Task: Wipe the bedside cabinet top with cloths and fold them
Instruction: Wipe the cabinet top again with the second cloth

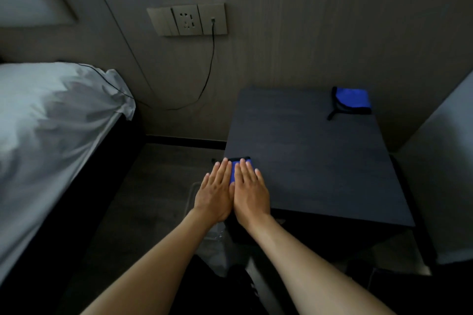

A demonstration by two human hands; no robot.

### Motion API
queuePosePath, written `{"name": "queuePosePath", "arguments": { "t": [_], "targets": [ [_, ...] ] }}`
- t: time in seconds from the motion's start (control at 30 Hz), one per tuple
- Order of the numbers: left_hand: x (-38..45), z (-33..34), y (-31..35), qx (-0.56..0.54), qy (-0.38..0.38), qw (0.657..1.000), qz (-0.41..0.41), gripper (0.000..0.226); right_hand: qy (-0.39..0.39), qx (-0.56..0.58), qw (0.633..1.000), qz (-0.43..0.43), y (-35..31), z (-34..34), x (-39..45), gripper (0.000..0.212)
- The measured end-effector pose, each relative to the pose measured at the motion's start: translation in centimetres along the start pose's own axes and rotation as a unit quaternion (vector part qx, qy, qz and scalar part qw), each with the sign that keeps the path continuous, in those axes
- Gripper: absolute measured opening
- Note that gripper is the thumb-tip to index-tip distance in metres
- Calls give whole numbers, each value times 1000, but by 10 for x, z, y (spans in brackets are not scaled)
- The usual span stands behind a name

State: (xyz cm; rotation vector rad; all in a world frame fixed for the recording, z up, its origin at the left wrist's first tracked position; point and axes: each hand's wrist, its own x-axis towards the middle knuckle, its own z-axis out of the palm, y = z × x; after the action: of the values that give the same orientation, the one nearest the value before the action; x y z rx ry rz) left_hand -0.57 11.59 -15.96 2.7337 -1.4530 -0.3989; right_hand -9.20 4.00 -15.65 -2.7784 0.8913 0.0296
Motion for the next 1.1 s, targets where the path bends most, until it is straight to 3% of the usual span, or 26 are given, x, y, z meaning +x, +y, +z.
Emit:
{"name": "queuePosePath", "arguments": {
  "t": [0.3,0.83,1.1],
  "targets": [
    [-23,6,50,38,-8,999,8,58,9,-23,1000,8,33,-5,-44,56],
    [16,31,267,62,-39,985,154,62,54,-34,986,153,232,-38,-126,61],
    [43,31,297,66,-43,980,184,63,28,-30,983,182,269,-42,-115,60]
  ]
}}
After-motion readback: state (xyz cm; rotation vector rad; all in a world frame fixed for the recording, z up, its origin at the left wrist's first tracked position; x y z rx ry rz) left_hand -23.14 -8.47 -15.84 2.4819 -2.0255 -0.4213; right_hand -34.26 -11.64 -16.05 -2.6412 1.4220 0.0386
